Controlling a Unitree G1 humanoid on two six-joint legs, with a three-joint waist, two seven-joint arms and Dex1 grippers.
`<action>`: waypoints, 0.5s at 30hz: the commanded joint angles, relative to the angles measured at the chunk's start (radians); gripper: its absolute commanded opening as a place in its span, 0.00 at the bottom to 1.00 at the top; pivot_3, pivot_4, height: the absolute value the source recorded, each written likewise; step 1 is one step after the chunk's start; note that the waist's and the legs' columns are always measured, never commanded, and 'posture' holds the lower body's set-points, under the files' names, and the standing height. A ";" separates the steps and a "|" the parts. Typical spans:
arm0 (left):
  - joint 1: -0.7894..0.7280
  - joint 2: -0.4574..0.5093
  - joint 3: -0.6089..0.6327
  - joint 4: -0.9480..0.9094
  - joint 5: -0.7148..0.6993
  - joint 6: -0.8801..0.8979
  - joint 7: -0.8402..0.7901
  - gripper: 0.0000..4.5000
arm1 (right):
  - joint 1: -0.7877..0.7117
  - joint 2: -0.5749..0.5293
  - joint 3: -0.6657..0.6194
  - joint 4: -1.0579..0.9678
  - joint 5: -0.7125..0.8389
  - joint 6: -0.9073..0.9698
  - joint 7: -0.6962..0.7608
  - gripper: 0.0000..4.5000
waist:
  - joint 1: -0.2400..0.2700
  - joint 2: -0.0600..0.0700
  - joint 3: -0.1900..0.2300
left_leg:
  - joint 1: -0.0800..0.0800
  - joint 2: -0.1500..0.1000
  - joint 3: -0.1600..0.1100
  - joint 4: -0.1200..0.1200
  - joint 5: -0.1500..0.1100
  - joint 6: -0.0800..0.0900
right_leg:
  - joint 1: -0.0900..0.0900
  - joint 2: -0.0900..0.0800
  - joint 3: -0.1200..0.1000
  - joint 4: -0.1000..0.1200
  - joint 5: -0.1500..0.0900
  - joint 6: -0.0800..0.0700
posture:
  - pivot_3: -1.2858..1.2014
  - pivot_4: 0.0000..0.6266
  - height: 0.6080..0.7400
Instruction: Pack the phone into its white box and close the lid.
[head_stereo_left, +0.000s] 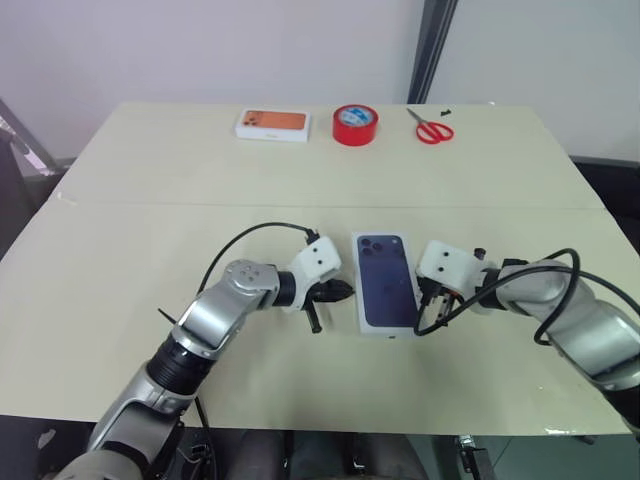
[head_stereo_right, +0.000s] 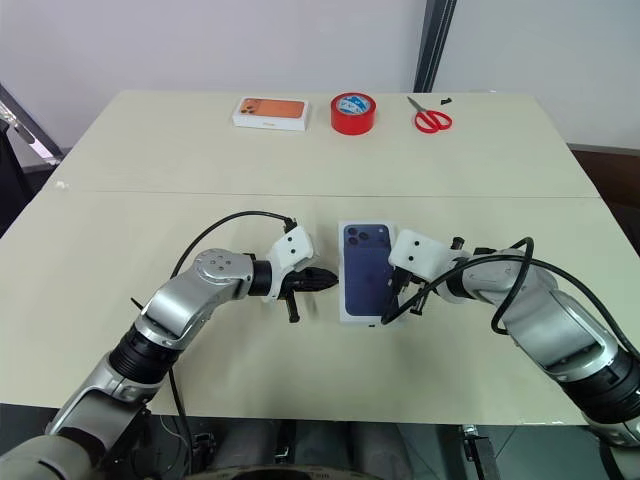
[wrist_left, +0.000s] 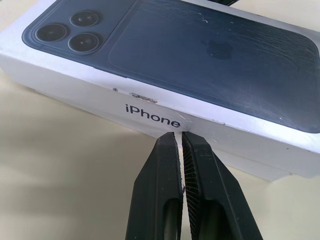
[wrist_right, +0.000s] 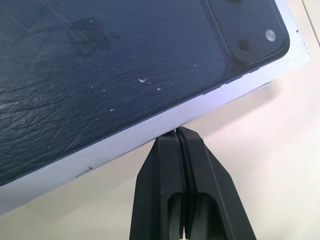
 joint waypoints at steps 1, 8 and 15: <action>-0.018 -0.020 0.001 -0.010 0.002 -0.027 0.009 0.05 | -0.019 0.021 -0.015 -0.022 -0.006 -0.029 0.014 0.01 | 0.000 0.000 0.000 | 0.000 0.000 0.000 0.000 0.000 0.000 | 0.000 0.000 0.000 0.000 0.000 0.000 | 0.52 0.24 1.00; -0.035 -0.027 0.008 0.014 0.004 -0.037 0.019 0.05 | -0.016 0.041 -0.012 -0.033 -0.020 -0.013 0.021 0.01 | -0.001 0.000 0.000 | 0.000 0.000 0.000 0.000 0.000 0.000 | 0.000 0.000 0.000 0.000 0.000 0.000 | 0.52 0.24 1.00; -0.033 -0.026 0.006 0.017 0.003 -0.040 0.016 0.05 | -0.009 0.047 -0.013 -0.033 -0.029 -0.008 0.023 0.01 | -0.001 0.000 0.000 | 0.000 0.000 0.000 0.000 0.000 0.000 | 0.000 0.000 0.000 0.001 0.000 0.000 | 0.52 0.24 1.00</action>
